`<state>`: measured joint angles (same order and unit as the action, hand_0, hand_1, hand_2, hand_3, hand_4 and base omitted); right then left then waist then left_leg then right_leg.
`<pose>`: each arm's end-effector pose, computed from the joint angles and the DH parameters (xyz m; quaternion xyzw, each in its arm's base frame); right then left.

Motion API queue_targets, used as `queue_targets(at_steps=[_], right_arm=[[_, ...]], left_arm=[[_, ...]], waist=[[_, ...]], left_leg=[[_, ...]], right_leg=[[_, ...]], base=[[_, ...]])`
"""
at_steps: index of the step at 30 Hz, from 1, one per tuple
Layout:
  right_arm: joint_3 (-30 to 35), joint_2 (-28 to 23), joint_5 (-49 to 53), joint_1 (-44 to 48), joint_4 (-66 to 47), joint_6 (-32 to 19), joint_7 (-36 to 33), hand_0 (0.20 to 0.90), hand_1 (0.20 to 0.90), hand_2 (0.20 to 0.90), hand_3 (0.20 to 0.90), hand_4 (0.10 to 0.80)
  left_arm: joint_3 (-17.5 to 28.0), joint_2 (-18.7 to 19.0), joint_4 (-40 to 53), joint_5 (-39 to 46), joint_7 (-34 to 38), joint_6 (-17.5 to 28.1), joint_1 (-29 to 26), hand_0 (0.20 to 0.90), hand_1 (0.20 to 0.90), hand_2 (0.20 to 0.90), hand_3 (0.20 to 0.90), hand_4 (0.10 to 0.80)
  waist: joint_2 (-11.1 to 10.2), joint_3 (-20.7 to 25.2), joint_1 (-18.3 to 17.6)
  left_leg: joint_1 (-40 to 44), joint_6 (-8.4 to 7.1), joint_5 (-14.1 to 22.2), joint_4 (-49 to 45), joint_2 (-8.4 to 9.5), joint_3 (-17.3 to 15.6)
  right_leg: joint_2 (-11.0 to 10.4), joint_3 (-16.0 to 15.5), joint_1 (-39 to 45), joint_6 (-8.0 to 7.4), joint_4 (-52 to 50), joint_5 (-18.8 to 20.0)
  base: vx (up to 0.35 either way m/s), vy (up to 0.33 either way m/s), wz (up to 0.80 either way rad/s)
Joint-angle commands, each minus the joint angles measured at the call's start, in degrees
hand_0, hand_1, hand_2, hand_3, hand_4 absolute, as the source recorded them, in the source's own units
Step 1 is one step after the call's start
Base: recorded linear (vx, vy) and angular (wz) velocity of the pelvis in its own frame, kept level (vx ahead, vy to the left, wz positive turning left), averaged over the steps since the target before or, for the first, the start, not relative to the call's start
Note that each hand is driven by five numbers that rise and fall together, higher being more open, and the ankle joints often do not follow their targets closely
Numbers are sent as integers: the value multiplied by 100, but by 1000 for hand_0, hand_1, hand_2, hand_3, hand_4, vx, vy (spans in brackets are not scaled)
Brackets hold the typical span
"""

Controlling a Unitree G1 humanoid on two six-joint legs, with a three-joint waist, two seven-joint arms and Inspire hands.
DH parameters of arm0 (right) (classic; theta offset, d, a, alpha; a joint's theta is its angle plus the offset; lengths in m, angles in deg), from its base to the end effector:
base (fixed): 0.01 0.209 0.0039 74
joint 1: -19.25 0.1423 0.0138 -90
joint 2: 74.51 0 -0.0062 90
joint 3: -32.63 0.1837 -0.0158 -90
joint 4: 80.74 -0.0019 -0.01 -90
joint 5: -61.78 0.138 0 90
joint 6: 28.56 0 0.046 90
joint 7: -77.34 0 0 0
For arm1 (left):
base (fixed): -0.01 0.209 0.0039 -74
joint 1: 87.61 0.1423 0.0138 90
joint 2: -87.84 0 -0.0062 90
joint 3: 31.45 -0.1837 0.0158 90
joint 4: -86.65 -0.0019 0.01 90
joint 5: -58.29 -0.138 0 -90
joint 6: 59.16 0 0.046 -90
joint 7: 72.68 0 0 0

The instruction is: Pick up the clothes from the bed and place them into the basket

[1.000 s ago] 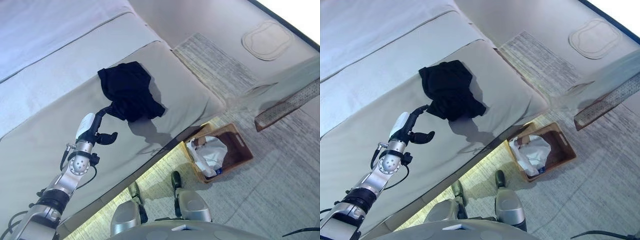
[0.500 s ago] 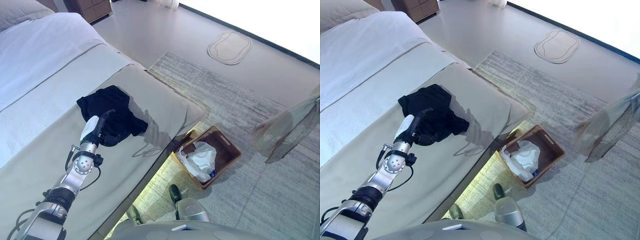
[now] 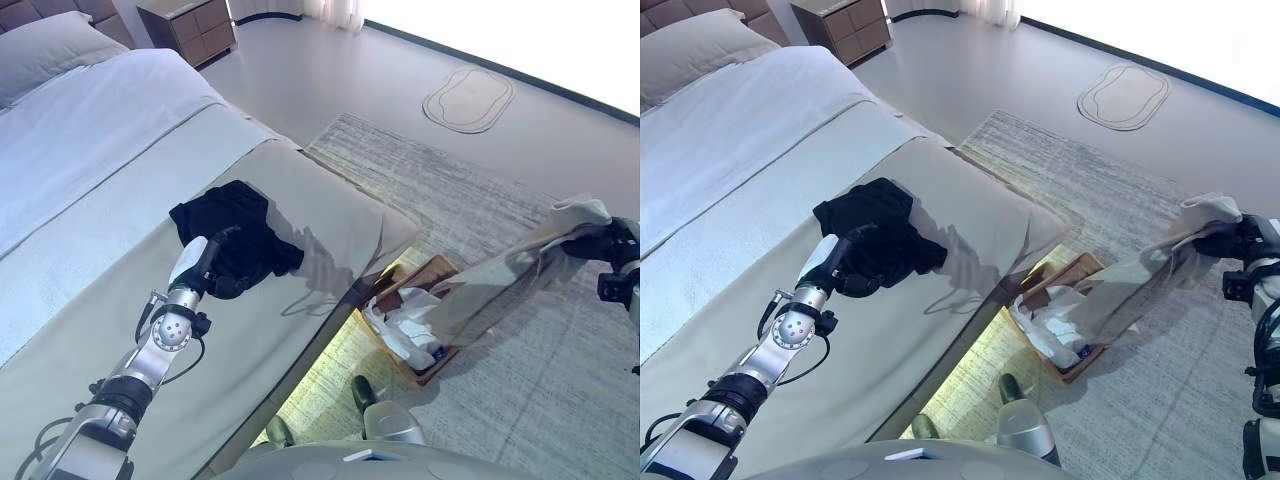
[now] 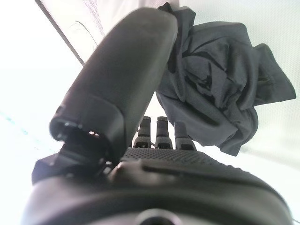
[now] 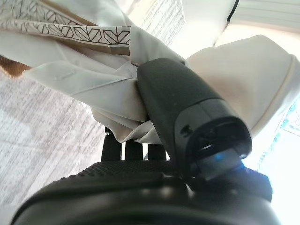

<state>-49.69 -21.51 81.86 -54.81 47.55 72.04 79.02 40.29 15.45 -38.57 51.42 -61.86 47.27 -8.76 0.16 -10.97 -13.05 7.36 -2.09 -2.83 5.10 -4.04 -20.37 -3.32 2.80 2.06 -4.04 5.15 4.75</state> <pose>0.2135 -0.3905 0.1156 -0.1936 0.1817 -0.2468 0.9320 0.2171 0.2511 0.0061 0.3796 0.0681 -0.0339 0.9220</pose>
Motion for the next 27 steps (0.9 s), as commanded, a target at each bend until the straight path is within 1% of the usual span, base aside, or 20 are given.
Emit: queue_targets(at_steps=[1,7,12,13,14,16,18,20,27], right_arm=[[31,-400,48,654,-11,-880,-325,300,300,300,200,100],[-73,-217,-130,615,20,-750,-518,300,300,300,200,100],[-59,-11,-252,461,367,-696,-428,300,300,300,200,100],[-70,19,-287,445,419,-673,-357,469,469,469,398,298],[-88,52,-343,430,459,-672,-303,900,900,900,900,800],[-183,170,-529,442,703,-525,21,900,900,900,900,800],[-288,194,-502,462,854,-530,99,900,900,900,900,800],[-341,242,-457,434,1126,-702,154,900,900,900,900,800],[-374,357,-499,366,1327,-812,302,900,900,900,900,800]], left_arm=[[-36,163,97,59,170,272,-493,900,900,900,900,800],[-57,127,103,72,234,282,-519,900,900,900,900,800],[-72,99,149,47,257,243,-506,900,900,900,900,800],[-76,105,167,47,255,238,-503,900,900,900,900,800],[-78,108,166,43,251,247,-506,900,900,900,900,800],[-97,91,160,52,265,252,-542,900,900,900,900,800],[-91,77,150,52,277,263,-549,900,900,900,900,800],[-112,98,198,77,239,228,-558,900,900,900,900,800],[-142,121,229,104,198,210,-615,900,900,900,900,800]], waist=[[-144,543,213],[-105,507,238],[-68,466,276],[-63,457,284],[-60,445,294],[-46,428,326],[-38,418,344],[-27,413,369],[1,391,388]], left_leg=[[188,32,946,-461,-57,277],[138,27,931,-463,-46,293],[124,24,914,-465,-60,305],[121,21,913,-470,-62,310],[113,17,914,-479,-60,314],[95,12,914,-497,-62,327],[91,14,907,-502,-65,341],[113,18,911,-508,-73,342],[139,9,910,-487,-66,362]], right_leg=[[-29,-424,-369,-269,-470,-238],[-33,-444,-389,-267,-463,-244],[-40,-477,-384,-260,-465,-254],[-42,-482,-386,-258,-467,-254],[-47,-490,-388,-262,-469,-254],[-55,-502,-400,-266,-468,-244],[-58,-508,-391,-260,-459,-243],[-65,-534,-358,-255,-460,-255],[-77,-569,-335,-263,-461,-261]], base=[[-11,-8,5],[-5,-6,2],[-2,-4,1],[-11,-15,6],[-15,-12,7],[-10,-14,5],[6,-14,4],[0,0,0],[6,-6,3]])
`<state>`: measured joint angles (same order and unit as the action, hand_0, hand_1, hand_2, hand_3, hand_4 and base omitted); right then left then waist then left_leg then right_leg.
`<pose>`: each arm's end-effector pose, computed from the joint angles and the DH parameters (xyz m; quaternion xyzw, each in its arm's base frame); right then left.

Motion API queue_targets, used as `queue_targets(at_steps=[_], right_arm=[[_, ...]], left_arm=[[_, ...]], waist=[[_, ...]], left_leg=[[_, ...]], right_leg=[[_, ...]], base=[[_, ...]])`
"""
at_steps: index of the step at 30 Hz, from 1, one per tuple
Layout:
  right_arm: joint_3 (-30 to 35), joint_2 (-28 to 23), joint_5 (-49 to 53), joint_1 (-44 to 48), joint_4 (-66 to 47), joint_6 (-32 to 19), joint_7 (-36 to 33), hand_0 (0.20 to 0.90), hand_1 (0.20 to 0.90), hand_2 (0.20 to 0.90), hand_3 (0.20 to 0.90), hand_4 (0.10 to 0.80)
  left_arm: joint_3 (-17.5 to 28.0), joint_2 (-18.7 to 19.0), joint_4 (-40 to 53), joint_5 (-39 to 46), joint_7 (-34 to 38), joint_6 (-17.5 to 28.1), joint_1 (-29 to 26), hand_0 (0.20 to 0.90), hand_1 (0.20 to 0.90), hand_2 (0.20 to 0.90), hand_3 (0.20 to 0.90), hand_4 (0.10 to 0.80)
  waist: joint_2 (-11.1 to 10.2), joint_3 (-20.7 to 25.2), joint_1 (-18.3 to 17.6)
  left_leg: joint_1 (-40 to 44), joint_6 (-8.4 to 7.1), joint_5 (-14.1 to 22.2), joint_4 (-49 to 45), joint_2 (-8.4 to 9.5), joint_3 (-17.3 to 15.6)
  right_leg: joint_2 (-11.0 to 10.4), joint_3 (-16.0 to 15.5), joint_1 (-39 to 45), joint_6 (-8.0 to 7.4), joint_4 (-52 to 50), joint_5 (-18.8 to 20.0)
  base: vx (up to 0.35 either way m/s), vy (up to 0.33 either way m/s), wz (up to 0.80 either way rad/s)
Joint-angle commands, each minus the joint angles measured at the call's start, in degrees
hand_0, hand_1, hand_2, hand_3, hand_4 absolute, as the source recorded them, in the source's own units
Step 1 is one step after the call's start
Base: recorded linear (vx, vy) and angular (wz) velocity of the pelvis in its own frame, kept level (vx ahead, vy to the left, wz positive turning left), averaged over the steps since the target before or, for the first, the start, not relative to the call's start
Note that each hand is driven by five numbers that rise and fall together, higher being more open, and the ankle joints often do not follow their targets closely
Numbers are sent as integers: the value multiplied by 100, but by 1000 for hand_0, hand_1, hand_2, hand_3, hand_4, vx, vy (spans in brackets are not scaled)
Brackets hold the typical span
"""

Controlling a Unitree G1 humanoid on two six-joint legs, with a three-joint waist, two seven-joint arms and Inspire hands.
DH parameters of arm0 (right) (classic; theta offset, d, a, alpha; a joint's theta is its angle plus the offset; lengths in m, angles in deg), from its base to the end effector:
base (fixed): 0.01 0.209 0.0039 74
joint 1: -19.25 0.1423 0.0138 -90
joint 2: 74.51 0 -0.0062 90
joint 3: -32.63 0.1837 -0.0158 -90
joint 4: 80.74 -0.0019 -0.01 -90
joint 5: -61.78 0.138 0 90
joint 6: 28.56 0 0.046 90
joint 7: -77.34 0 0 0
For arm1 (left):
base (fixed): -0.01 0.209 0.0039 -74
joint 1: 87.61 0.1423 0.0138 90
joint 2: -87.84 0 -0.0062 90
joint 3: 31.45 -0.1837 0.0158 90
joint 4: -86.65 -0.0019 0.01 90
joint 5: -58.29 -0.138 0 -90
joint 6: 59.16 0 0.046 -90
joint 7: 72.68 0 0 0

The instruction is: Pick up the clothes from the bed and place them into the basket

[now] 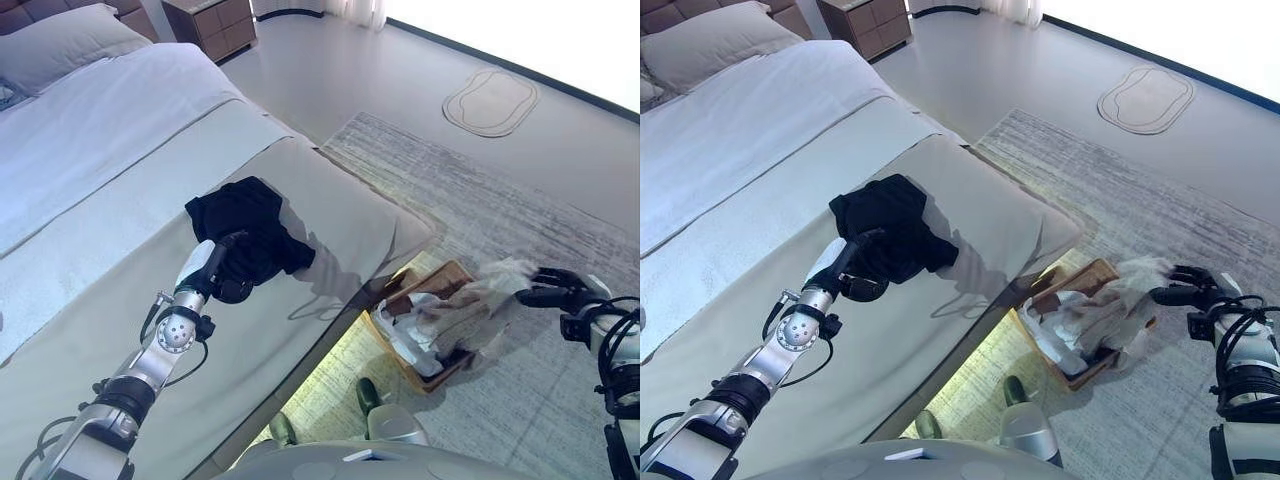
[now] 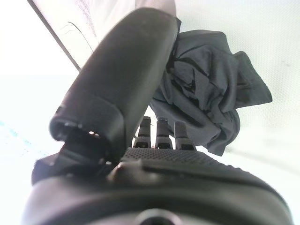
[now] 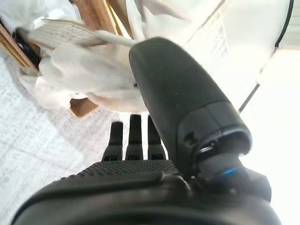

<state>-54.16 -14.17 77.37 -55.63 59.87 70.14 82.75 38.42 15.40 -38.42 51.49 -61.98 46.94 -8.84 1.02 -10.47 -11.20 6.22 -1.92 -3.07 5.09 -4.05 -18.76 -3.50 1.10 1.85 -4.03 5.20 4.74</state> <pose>0.1971 -0.3785 0.0491 -0.1708 0.3105 -0.2057 0.9122 0.2162 0.2465 0.0033 0.3823 0.0724 -0.0494 0.9198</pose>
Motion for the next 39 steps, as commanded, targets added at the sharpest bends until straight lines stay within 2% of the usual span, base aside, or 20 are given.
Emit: queue_targets(at_steps=[1,9,12,15,20,21,26,31,34,39], right_arm=[[72,-340,-69,393,139,-681,-34,900,900,900,900,800],[10,-286,-133,276,134,-804,97,900,900,900,900,800],[-46,-319,-111,367,-35,-907,-62,900,900,900,900,800],[-65,-370,-21,488,-433,-787,-209,900,900,900,900,800],[-288,-454,-819,716,-1148,-780,-769,900,900,900,900,800],[-487,-556,-1169,928,-1347,-861,-930,900,900,900,900,800],[-984,-599,-1542,1580,-1813,-921,-1048,900,900,900,900,800],[-1329,-493,-1877,1760,-1970,-791,-709,900,900,900,900,800],[-1551,-547,-1919,2054,-2059,-685,-629,900,900,900,900,800],[-1855,-547,-1975,2648,-1933,-477,-674,900,900,900,900,800]], left_arm=[[43,121,227,85,203,259,-599,900,900,900,900,800],[23,123,234,106,187,231,-595,900,900,900,900,800],[12,111,246,122,233,171,-600,900,900,900,900,800],[36,85,241,108,303,148,-556,900,900,900,900,800],[121,57,243,56,397,127,-436,900,900,900,900,800],[134,38,167,32,475,151,-392,900,900,900,900,800],[286,-27,105,-14,669,298,-220,900,900,900,900,800],[540,-22,158,-140,658,336,127,900,900,900,900,800],[745,83,348,-114,571,208,378,900,900,900,900,800],[808,170,471,-78,495,326,444,900,900,900,900,800]], waist=[[-82,332,209],[-109,332,228],[-122,324,258],[-134,303,288],[-139,270,386],[-136,232,477],[-139,108,821],[-164,78,1043],[-198,-104,1359],[-133,-528,1722]], left_leg=[[254,-5,934,-486,-60,212],[281,-4,921,-480,-59,232],[283,-2,918,-487,-58,267],[284,-13,915,-494,-60,316],[234,-29,884,-484,-37,458],[221,-38,894,-502,-31,532],[-24,-80,837,-636,41,895],[-92,-91,813,-704,74,1140],[-345,-104,802,-972,85,1438],[-795,-129,779,-1308,127,1817]], right_leg=[[-62,-404,-310,-267,-467,-260],[-60,-410,-264,-273,-468,-267],[-60,-418,-243,-268,-485,-283],[-63,-447,-215,-258,-504,-305],[-67,-529,-188,-234,-522,-349],[-70,-585,-149,-225,-546,-400],[-141,-831,-150,-140,-650,-520],[-166,-1019,-76,-53,-733,-642],[-194,-1240,-131,78,-1051,-843],[-252,-1567,-482,252,-1691,-1124]], base=[[-4,0,6],[6,-1,2],[10,-2,0],[23,-1,1],[22,-2,9],[19,-11,15],[29,-9,26],[102,-34,35],[130,-55,46],[-8,-5,52]])
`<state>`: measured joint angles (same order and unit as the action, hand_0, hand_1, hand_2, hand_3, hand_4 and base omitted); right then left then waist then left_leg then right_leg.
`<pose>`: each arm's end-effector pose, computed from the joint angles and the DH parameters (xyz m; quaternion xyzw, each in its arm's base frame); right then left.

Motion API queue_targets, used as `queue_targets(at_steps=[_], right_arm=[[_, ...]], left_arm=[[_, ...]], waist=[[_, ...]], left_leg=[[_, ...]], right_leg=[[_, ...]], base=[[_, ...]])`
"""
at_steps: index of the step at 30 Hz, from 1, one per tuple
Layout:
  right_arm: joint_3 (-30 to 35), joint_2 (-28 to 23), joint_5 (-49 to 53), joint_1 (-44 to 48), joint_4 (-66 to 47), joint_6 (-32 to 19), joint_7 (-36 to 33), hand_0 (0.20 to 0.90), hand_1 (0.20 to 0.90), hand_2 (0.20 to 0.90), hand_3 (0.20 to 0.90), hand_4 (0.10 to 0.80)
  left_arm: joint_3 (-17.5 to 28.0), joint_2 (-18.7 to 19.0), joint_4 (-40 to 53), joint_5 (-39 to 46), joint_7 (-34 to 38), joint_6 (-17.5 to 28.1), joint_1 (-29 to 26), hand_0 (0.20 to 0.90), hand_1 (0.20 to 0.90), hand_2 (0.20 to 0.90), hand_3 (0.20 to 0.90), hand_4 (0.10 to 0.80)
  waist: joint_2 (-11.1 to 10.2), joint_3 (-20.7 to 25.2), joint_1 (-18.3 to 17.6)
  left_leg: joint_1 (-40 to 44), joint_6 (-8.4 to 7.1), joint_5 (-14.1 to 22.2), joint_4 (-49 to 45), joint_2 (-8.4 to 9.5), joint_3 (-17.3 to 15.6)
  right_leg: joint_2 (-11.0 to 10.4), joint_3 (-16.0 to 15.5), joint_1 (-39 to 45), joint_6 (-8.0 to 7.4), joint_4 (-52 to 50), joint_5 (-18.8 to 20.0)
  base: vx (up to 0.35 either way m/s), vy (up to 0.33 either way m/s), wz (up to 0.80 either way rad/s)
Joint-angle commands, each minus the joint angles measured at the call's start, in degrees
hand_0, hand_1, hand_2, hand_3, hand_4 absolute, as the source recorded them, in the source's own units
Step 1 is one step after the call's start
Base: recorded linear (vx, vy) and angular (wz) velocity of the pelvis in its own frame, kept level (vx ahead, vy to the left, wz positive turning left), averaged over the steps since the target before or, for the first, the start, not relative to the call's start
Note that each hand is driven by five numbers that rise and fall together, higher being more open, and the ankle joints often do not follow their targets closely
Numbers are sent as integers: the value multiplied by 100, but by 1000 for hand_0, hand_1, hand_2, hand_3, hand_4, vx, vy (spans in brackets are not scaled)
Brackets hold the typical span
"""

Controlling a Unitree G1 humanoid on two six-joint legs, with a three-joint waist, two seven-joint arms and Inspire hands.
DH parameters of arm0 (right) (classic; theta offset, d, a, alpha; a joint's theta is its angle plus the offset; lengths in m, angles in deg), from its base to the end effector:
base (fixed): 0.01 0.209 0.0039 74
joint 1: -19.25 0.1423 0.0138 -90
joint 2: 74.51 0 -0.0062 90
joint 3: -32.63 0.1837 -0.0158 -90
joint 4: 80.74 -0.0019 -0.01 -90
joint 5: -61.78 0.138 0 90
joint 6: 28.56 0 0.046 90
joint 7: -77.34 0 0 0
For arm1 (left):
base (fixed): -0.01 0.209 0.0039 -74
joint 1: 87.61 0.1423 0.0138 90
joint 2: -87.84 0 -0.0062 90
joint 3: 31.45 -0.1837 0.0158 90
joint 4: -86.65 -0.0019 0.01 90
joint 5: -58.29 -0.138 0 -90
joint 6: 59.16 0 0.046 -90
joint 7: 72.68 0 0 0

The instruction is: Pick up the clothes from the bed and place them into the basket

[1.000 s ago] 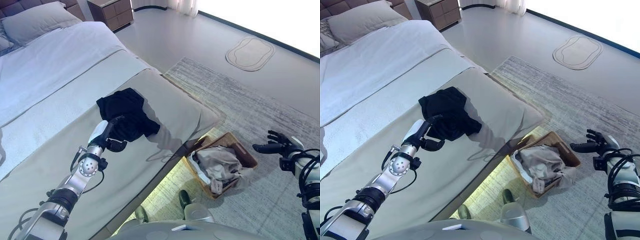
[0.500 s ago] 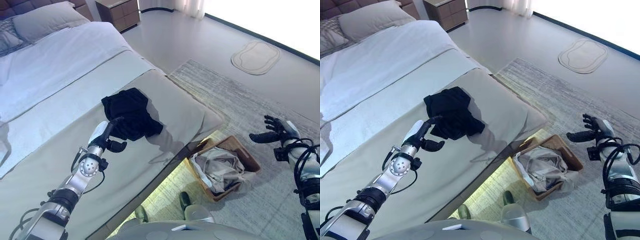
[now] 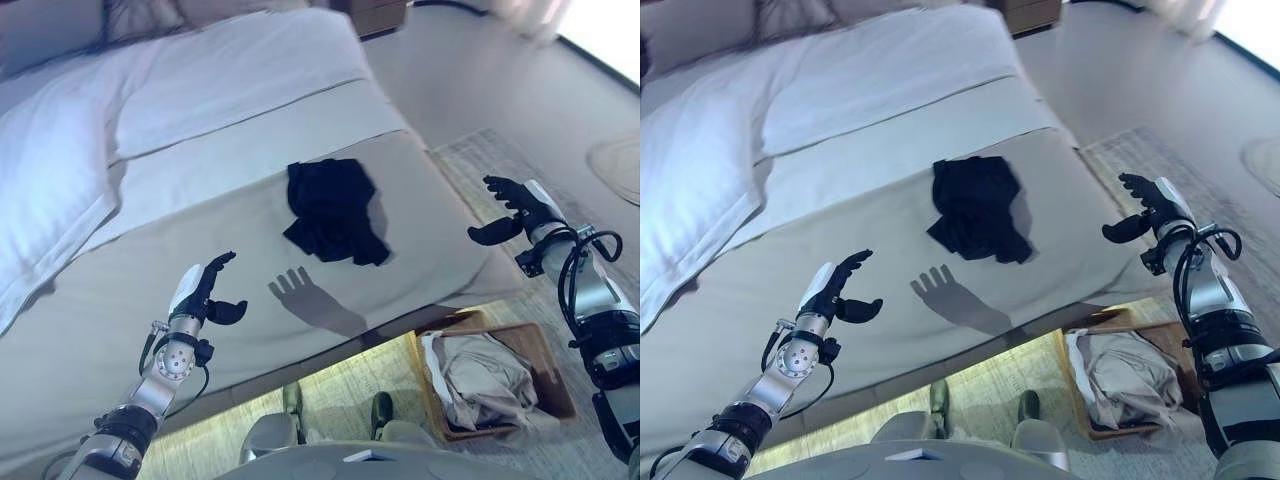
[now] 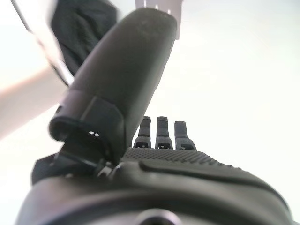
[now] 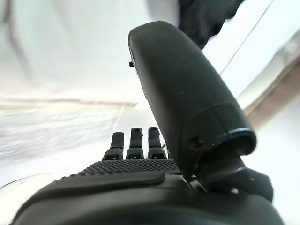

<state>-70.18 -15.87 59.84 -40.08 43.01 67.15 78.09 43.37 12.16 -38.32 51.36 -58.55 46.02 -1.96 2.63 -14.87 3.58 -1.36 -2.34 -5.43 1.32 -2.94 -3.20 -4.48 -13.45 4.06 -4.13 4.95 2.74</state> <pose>0.2830 -0.3082 0.1280 -0.4259 0.0965 -0.0741 0.8965 0.1870 0.2498 -0.0186 0.3512 0.1184 0.0094 0.9287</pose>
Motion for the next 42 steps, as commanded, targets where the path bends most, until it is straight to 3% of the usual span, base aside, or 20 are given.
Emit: queue_targets(at_steps=[1,6,9,14,20,28,29,31,37,42], right_arm=[[-360,-383,-276,1249,-203,-151,-188,900,900,900,900,800],[-747,-362,-315,1816,29,-57,-323,900,900,900,900,800],[-1037,-285,-304,2350,361,51,-505,900,900,900,900,800],[-1158,-142,-260,2547,497,183,-789,900,900,900,900,800],[-1299,-37,-317,2925,762,527,-1146,900,900,900,900,800],[-1722,-120,-502,3813,1866,790,-1125,900,900,900,900,800],[-1751,-133,-504,3849,1925,793,-1118,773,773,773,752,652],[-1837,-195,-489,3959,2097,763,-1008,300,300,300,200,100],[-1941,-297,-491,4021,2260,748,-862,300,300,300,200,100],[-1850,-380,-390,3893,2278,664,-841,300,300,300,200,100]], left_arm=[[321,511,493,-19,136,449,-231,900,900,900,900,800],[264,571,672,-13,139,483,-199,900,900,900,900,800],[213,628,854,78,189,547,-134,900,900,900,900,800],[145,683,1008,19,262,510,-27,900,900,900,900,800],[57,728,1413,273,404,542,154,900,900,900,900,800],[109,768,1976,484,802,600,328,900,900,900,900,800],[106,769,1983,493,799,590,338,900,900,900,900,800],[103,775,2005,490,786,567,352,900,900,900,900,800],[150,881,2078,518,771,605,338,900,900,900,900,800],[124,979,2028,473,685,679,337,900,900,900,900,800]], waist=[[-251,-229,354],[-104,-692,634],[47,-1058,895],[133,-1454,1109],[287,-1493,1332],[583,-1493,1504],[595,-1493,1509],[616,-1493,1513],[539,-1493,1495],[414,-1493,1431]], left_leg=[[-172,-88,1002,-1016,46,361],[-680,-68,968,-1382,150,641],[-1165,9,1039,-1894,291,845],[-1733,137,1475,-2864,554,887],[-2879,381,1879,-4069,968,866],[-4286,558,2116,-5216,1115,661],[-4343,570,2126,-5269,1115,659],[-4509,615,2166,-5431,1111,665],[-4613,649,2231,-5610,1079,687],[-4132,565,2191,-5334,1002,697]], right_leg=[[-175,-195,-820,306,-1842,-990],[-300,-429,-1235,456,-2428,-1168],[-475,-580,-1686,620,-3180,-1411],[-720,-657,-2096,700,-4245,-1841],[-972,-612,-3096,772,-5379,-2168],[-1041,-520,-4496,838,-6323,-2327],[-1039,-508,-4560,844,-6368,-2338],[-1025,-470,-4758,859,-6515,-2381],[-926,-462,-4832,859,-6577,-2389],[-855,-530,-4246,828,-6255,-2319]], base=[[-17,32,52],[-37,37,41],[-43,81,35],[47,23,31],[-9,36,21],[-83,36,7],[-55,7,0],[-59,7,3],[-41,-33,3],[-4,-17,-8]])
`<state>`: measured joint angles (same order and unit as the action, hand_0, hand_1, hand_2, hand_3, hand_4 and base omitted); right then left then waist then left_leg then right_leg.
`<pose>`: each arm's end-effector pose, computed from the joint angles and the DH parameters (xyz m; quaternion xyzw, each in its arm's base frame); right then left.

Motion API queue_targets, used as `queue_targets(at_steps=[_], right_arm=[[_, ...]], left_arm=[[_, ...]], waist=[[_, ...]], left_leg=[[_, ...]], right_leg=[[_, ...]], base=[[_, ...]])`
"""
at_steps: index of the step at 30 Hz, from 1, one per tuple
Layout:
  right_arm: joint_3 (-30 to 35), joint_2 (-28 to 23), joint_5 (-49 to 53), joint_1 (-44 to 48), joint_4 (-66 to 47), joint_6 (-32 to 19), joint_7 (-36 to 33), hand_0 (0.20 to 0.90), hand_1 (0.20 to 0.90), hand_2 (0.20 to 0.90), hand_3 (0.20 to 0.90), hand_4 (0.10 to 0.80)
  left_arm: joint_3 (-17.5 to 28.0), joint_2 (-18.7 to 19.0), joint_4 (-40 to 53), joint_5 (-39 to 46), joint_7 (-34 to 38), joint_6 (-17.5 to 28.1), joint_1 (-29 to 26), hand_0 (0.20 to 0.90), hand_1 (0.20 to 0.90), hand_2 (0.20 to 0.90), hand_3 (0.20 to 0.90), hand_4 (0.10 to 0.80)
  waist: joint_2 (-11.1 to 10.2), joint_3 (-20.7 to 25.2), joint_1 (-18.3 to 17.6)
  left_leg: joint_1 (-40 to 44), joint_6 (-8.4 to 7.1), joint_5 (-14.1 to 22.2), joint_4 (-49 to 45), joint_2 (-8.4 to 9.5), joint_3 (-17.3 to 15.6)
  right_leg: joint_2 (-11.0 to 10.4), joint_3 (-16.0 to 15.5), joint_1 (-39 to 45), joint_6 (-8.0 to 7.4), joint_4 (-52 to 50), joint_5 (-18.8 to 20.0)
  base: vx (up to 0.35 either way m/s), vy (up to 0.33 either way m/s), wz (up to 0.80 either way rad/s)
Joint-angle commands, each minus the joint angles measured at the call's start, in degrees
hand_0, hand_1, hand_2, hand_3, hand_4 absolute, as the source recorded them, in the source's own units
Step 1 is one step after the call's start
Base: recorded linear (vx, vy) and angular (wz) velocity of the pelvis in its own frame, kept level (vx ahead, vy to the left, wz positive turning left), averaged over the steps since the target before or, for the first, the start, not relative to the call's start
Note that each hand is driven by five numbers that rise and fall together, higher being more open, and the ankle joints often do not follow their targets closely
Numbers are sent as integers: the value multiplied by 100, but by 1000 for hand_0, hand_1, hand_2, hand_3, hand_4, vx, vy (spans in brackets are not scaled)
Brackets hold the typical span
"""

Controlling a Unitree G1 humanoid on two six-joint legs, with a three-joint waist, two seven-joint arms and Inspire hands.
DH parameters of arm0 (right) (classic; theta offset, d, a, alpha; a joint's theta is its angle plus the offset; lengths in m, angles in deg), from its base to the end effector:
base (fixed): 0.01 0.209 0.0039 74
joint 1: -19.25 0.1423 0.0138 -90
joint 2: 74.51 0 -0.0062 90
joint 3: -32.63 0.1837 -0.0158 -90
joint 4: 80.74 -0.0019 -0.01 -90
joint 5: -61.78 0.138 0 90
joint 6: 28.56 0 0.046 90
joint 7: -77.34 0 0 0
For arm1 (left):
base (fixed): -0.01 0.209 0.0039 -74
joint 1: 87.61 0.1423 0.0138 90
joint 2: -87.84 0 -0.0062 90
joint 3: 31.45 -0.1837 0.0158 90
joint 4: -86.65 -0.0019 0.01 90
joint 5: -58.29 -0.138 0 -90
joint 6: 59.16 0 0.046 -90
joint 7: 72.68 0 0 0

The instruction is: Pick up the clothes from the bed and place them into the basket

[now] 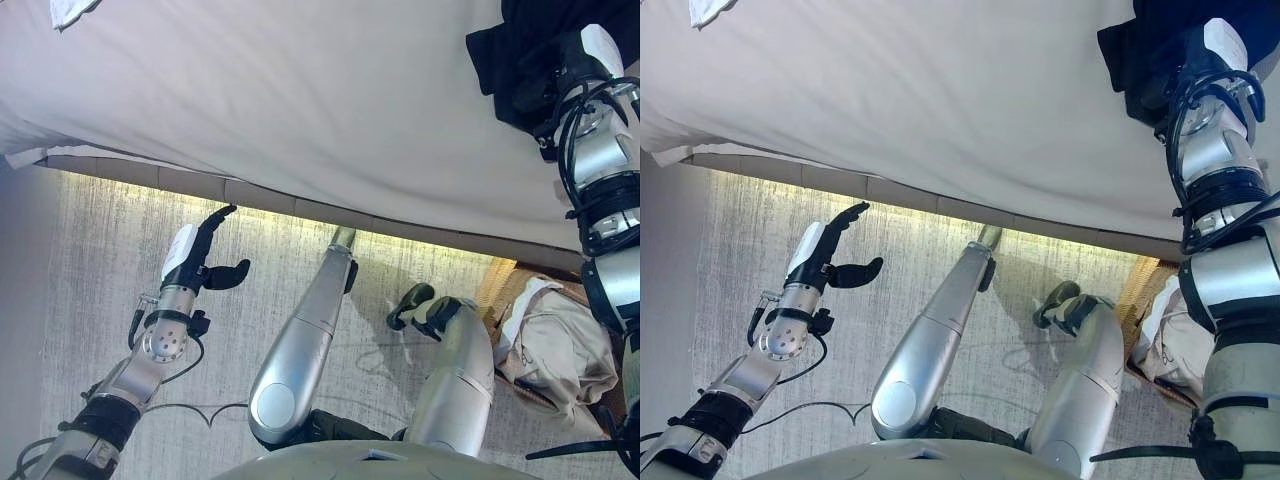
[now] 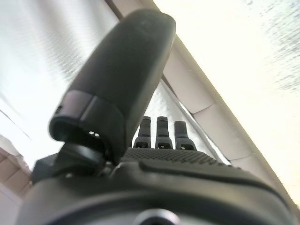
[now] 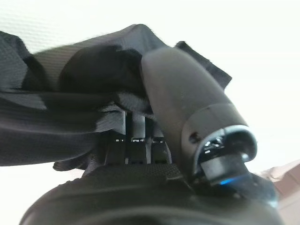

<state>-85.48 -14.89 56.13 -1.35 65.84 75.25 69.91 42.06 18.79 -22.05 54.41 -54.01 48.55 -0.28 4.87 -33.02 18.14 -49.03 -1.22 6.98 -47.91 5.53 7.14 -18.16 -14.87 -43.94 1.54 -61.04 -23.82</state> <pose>0.3467 -0.2838 0.2549 -0.4794 0.0208 -0.2297 0.8468 0.1973 0.2441 0.0249 0.3480 -0.0273 0.0092 0.9371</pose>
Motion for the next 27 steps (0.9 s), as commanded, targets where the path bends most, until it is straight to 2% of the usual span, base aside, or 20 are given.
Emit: queue_targets(at_steps=[1,10,11,15,19,20,23,27], right_arm=[[-275,-500,-19,-25,21,-211,-6,300,300,300,200,100],[17,-728,190,-239,-147,-577,30,300,300,300,200,100],[95,-776,178,-332,-195,-633,40,300,300,300,200,100],[263,-923,230,-575,-353,-752,34,300,300,300,200,100],[579,-1185,411,-938,-689,-969,-25,300,300,300,200,100],[585,-1187,410,-942,-692,-969,-25,300,300,300,200,100],[912,-1424,556,-1283,-1120,-1058,-8,300,300,300,200,100],[1191,-1628,638,-1579,-1469,-1081,-90,300,300,300,200,100]], left_arm=[[255,323,368,160,213,459,168,900,900,900,900,800],[296,295,207,83,105,561,79,900,900,900,900,800],[294,295,198,76,77,550,60,900,900,900,900,800],[273,279,130,82,9,489,-1,900,900,900,900,800],[246,208,-11,49,-143,387,1,900,900,900,900,800],[244,209,-12,49,-143,387,-2,900,900,900,900,800],[227,150,-240,1,-195,321,60,900,900,900,900,800],[155,90,-473,-105,-155,235,-9,900,900,900,900,800]], waist=[[163,323,-40],[-92,327,-221],[-138,405,-264],[-297,699,-417],[-553,1274,-720],[-558,1285,-723],[-686,1824,-1050],[-754,2155,-1297]], left_leg=[[808,442,927,-283,129,-332],[2452,236,512,1197,-177,-391],[2663,230,279,1527,-235,-436],[3184,175,209,2020,-375,-540],[4082,104,92,2874,-542,-824],[4075,107,53,2908,-536,-822],[4666,59,-98,3616,-641,-1129],[4981,39,-218,4070,-734,-1300]], right_leg=[[528,-388,741,247,468,359],[655,-384,2446,81,2098,839],[678,-447,2676,101,2492,1077],[784,-394,3225,26,3207,1260],[976,-201,4038,-183,4407,1587],[976,-207,4032,-183,4440,1622],[1079,7,4406,-381,5096,1875],[1159,184,4527,-497,5338,1999]], base=[[38,-2,-15],[14,25,-18],[-26,70,-16],[35,30,-25],[100,25,-31],[96,37,-29],[113,48,-26],[23,12,-38]])
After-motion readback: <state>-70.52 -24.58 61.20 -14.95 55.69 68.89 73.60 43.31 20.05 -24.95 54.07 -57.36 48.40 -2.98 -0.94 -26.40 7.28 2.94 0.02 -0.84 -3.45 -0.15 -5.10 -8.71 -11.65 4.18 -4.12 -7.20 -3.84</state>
